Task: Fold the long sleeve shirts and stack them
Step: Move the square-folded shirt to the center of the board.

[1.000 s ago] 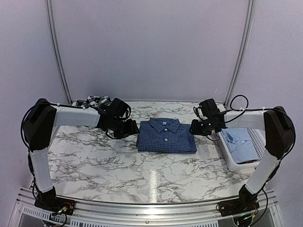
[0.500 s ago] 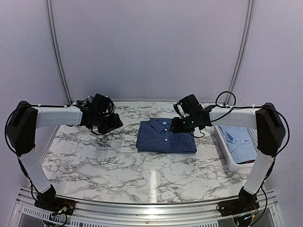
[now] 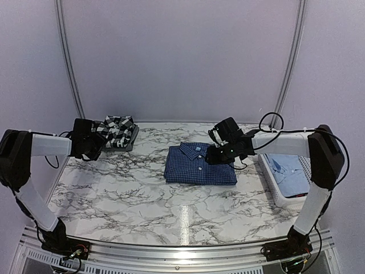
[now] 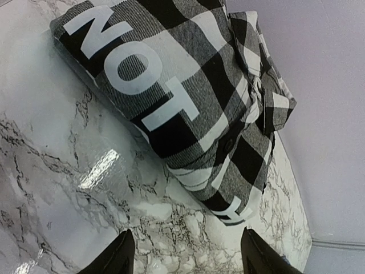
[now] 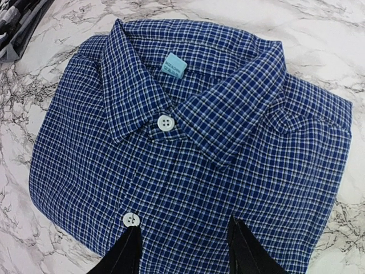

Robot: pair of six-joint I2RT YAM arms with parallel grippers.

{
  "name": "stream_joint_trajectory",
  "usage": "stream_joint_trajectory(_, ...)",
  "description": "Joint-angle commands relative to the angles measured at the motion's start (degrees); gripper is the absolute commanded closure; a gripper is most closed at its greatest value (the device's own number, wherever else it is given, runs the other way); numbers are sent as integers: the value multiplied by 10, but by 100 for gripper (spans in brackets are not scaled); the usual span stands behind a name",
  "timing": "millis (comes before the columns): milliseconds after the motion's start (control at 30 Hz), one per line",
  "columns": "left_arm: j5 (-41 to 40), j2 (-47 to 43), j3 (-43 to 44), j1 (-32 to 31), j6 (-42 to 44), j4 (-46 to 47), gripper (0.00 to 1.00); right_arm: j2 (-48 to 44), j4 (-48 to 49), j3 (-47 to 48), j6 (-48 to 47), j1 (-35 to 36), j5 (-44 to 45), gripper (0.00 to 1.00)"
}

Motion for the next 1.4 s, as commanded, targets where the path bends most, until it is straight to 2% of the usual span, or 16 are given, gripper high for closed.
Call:
stream_joint_trajectory(0, 14, 42, 29, 14, -35, 72, 34, -37, 0, -17, 5, 4, 13, 52)
stream_joint_trajectory(200, 10, 95, 48, 25, -77, 79, 36, -55, 3, -34, 8, 4, 20, 52)
stream_joint_trajectory(767, 20, 206, 108, 28, -89, 118, 40, -63, 0, -46, 3, 4, 31, 51)
stream_joint_trajectory(933, 20, 229, 116, 28, -95, 126, 46, -63, -2, -45, 2, 4, 35, 50)
stream_joint_trajectory(1033, 20, 245, 119, 28, -102, 133, 56, -60, -3, -43, 3, 4, 35, 50)
stream_joint_trajectory(1300, 50, 249, 115, 28, -88, 139, 98, -53, -2, -38, 0, 3, 39, 50)
stream_joint_trajectory(1367, 56, 232, 104, 28, -86, 139, 100, -51, -1, -35, -1, 4, 39, 50)
